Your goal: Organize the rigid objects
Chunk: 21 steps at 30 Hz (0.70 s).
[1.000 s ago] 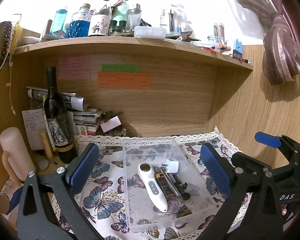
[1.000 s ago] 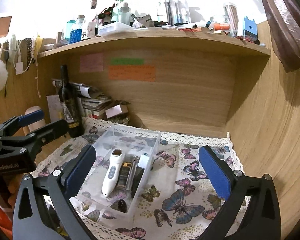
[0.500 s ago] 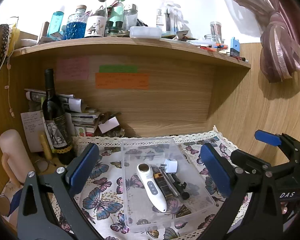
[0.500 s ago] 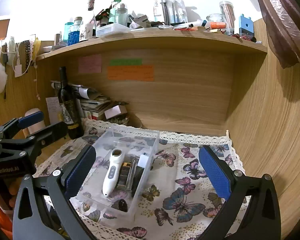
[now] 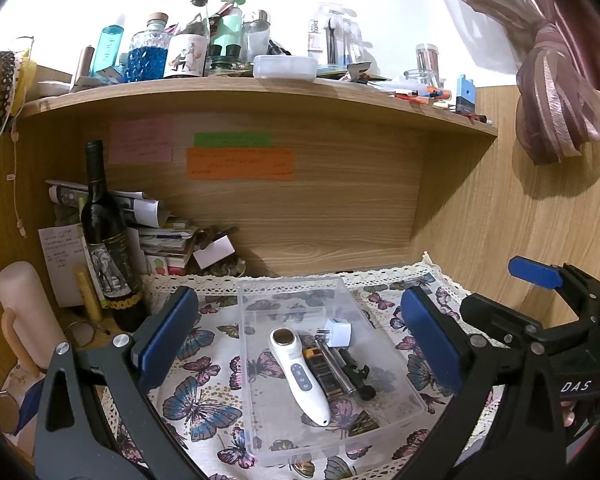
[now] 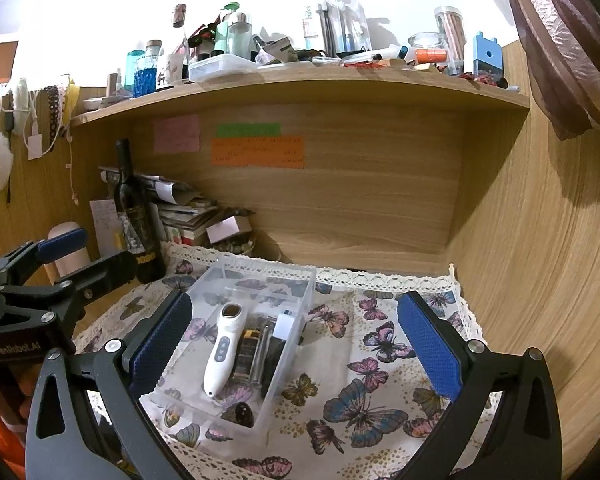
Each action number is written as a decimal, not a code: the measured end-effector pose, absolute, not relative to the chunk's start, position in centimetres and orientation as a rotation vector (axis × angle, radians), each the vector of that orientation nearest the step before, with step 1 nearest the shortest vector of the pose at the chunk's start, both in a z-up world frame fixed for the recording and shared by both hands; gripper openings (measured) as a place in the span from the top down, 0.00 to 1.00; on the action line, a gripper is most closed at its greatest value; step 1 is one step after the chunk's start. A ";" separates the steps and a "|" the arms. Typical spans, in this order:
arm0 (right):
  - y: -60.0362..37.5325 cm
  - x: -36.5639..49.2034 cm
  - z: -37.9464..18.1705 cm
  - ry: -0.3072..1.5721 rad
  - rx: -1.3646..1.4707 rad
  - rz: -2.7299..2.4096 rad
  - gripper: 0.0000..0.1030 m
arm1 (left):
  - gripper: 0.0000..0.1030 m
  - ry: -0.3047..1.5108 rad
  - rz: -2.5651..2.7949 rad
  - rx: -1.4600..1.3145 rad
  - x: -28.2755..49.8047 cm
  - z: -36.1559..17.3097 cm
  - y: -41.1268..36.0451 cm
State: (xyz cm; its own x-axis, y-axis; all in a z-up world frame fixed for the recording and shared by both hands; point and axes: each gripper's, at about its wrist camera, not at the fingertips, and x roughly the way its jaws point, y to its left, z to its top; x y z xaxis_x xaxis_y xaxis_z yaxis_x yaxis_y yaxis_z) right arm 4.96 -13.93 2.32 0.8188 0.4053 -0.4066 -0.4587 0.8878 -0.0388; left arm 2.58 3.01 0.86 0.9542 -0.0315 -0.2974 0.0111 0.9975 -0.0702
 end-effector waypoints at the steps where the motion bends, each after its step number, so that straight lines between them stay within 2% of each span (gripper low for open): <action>1: -13.9 4.9 2.3 0.401 -0.137 0.461 0.00 | 0.00 0.303 -0.023 -0.068 2.6 0.9 3.0; 21: -13.7 4.7 2.4 0.395 -0.135 0.445 0.00 | 0.00 0.301 -0.028 -0.065 2.6 0.8 2.8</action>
State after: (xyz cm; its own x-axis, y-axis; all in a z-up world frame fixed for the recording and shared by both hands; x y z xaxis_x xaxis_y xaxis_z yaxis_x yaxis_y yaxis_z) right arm 4.69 -13.74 2.42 0.8282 0.3924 -0.4002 -0.4440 0.8951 -0.0412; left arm 2.59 2.75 0.82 0.9545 -0.0377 -0.2957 0.0183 0.9975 -0.0683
